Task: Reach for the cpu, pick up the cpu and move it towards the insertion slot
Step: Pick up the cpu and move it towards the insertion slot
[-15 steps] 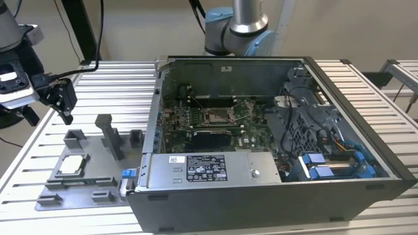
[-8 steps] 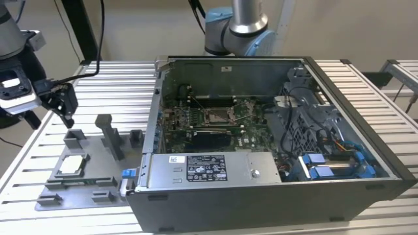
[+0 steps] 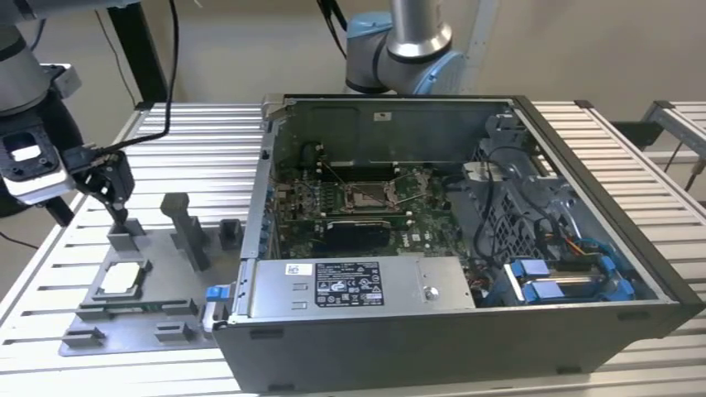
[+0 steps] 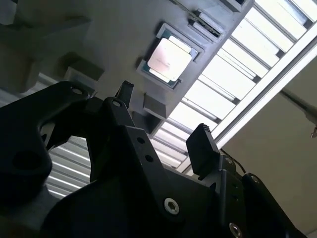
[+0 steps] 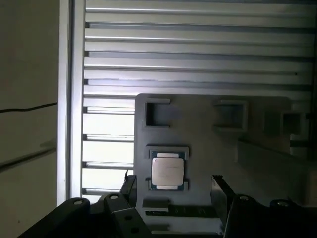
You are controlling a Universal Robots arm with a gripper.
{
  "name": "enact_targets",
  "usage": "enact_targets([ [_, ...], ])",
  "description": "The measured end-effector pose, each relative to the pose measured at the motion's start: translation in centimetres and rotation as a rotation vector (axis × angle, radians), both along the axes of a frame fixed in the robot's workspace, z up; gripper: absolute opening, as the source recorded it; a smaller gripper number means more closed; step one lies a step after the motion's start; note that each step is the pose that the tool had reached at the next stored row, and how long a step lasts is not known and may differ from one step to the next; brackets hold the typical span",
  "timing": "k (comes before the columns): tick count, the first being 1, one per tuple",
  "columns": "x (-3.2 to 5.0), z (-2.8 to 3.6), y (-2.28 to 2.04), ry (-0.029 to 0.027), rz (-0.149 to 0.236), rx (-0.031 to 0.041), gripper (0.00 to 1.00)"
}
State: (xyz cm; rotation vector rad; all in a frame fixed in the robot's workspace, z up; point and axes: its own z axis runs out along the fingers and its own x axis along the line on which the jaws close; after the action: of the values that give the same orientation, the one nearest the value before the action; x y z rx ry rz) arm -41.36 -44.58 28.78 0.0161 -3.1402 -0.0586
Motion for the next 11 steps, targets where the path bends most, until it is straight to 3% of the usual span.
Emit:
enact_targets([
  [11, -0.07, -2.00, 0.00, -0.0001, 0.000, 0.0001, 1.00],
])
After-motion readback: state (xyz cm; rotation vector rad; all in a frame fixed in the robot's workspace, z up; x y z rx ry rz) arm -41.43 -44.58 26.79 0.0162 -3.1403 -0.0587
